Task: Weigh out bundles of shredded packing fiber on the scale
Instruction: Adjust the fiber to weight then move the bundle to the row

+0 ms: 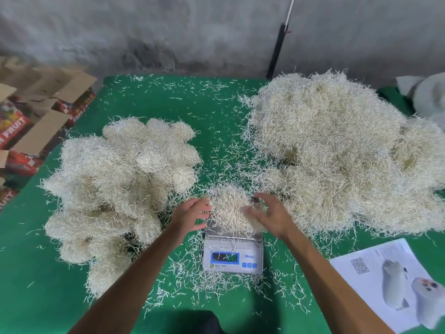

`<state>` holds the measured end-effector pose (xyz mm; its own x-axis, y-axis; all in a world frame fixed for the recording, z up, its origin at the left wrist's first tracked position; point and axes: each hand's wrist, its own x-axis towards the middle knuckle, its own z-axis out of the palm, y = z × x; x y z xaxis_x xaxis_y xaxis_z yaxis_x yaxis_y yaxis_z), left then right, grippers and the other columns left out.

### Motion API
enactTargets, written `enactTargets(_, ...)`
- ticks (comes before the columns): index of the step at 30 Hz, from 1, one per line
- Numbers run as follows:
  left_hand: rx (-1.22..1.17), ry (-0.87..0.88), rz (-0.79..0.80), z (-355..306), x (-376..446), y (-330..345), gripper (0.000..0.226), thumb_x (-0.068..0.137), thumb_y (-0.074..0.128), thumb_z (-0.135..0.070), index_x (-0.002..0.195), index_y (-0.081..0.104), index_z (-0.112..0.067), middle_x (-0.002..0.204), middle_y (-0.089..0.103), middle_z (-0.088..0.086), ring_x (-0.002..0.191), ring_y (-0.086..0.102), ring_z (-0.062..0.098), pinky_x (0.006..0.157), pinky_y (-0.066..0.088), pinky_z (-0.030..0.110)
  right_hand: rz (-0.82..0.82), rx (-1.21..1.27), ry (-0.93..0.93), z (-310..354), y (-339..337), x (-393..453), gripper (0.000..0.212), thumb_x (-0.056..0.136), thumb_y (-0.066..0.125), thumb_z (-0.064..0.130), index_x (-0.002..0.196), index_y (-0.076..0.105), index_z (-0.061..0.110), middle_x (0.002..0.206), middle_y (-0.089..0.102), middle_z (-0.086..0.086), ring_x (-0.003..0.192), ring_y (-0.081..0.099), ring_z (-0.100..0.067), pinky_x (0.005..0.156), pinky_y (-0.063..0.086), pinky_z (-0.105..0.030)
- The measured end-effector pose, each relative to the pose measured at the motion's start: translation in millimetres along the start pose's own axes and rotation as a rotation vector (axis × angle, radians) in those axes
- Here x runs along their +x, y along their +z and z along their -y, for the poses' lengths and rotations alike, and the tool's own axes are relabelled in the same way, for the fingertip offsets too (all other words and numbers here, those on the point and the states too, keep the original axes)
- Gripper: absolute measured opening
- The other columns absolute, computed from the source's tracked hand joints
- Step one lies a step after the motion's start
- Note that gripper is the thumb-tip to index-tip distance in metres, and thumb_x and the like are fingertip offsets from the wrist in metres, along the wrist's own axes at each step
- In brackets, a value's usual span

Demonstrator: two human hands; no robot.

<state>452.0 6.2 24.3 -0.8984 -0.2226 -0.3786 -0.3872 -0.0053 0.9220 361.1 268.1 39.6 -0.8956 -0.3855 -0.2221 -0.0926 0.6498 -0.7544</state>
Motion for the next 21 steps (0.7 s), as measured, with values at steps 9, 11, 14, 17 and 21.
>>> enactTargets(9, -0.125, -0.106, -0.081, -10, -24, -19, 0.049, 0.086, 0.067, -0.052, 0.126, 0.059, -0.025, 0.132, 0.061, 0.008, 0.109, 0.066, 0.025, 0.083, 0.06, 0.049, 0.134, -0.549, -0.012, 46, 74, 36, 0.055, 0.1, 0.064, 0.043, 0.147, 0.045, 0.022, 0.113, 0.066, -0.002, 0.085, 0.069, -0.011, 0.07, 0.06, -0.024)
enactTargets(11, -0.175, -0.07, -0.05, -34, -28, -27, 0.056, 0.085, 0.065, -0.057, 0.133, 0.053, -0.032, 0.146, 0.046, 0.006, 0.115, 0.06, 0.029, 0.081, 0.06, 0.05, 0.09, -0.335, -0.123, 76, 69, 40, 0.053, 0.101, 0.064, 0.033, 0.15, 0.047, 0.021, 0.125, 0.065, -0.001, 0.078, 0.061, 0.003, 0.073, 0.059, -0.022)
enactTargets(14, -0.454, -0.052, 0.056, -86, -21, -34, 0.052, 0.094, 0.064, -0.042, 0.141, 0.043, -0.042, 0.157, 0.024, -0.002, 0.125, 0.048, 0.043, 0.085, 0.054, 0.064, -0.047, -0.077, -0.449, 146, 51, 43, 0.054, 0.103, 0.062, 0.028, 0.153, 0.044, 0.016, 0.15, 0.05, 0.0, 0.125, 0.052, -0.003, 0.116, 0.043, -0.037)
enactTargets(17, -0.836, -0.115, -0.043, -153, -16, -32, 0.052, 0.099, 0.05, -0.056, 0.139, 0.046, -0.023, 0.136, 0.045, 0.032, 0.121, 0.056, 0.047, 0.095, 0.051, 0.062, -0.062, 0.043, -0.574, 202, 35, 35, 0.058, 0.105, 0.051, 0.036, 0.157, 0.037, 0.016, 0.159, 0.038, 0.007, 0.143, 0.037, -0.003, 0.121, 0.032, -0.033)
enactTargets(21, -0.5, 0.041, -0.265, -214, -21, -4, 0.039, 0.107, 0.039, -0.03, 0.112, 0.06, 0.002, 0.077, 0.067, 0.007, 0.068, 0.069, 0.009, 0.053, 0.055, 0.024, -0.209, 0.326, -0.463, 240, 17, 27, 0.078, 0.099, 0.03, 0.072, 0.161, 0.029, 0.024, 0.167, 0.026, 0.01, 0.151, 0.026, -0.005, 0.126, 0.024, -0.037)
